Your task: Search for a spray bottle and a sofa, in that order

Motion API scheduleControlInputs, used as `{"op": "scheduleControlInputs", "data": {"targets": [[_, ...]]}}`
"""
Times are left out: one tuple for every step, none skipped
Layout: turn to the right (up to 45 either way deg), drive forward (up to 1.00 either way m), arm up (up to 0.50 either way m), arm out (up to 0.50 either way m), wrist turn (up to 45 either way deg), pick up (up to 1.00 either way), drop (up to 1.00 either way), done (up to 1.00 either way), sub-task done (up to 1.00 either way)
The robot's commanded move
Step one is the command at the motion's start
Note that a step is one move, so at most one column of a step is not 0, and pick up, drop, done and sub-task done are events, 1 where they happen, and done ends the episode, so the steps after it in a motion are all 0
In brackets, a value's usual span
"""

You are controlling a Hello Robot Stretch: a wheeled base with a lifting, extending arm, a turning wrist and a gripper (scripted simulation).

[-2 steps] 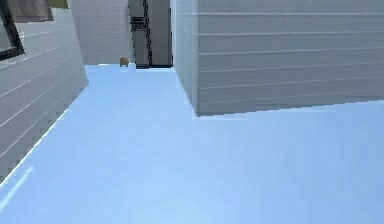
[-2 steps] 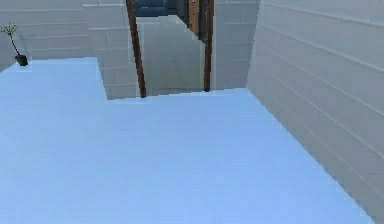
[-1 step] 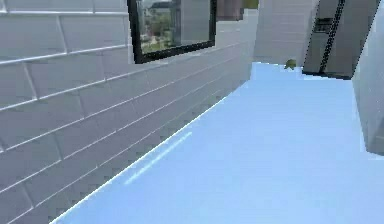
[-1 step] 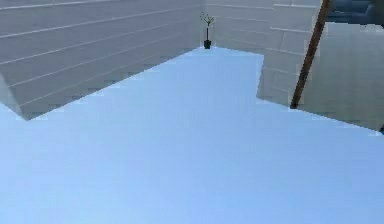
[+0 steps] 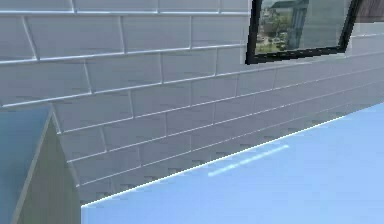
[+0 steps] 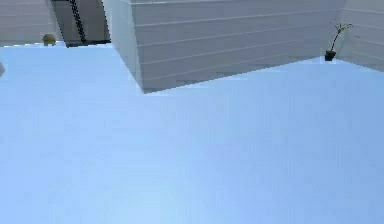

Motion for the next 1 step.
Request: {"op": "scheduleControlInputs", "data": {"targets": [[0.0, 0.65, 0.0, 0.0, 0.0, 0.0, 0.0, 0.0, 0.0]]}}
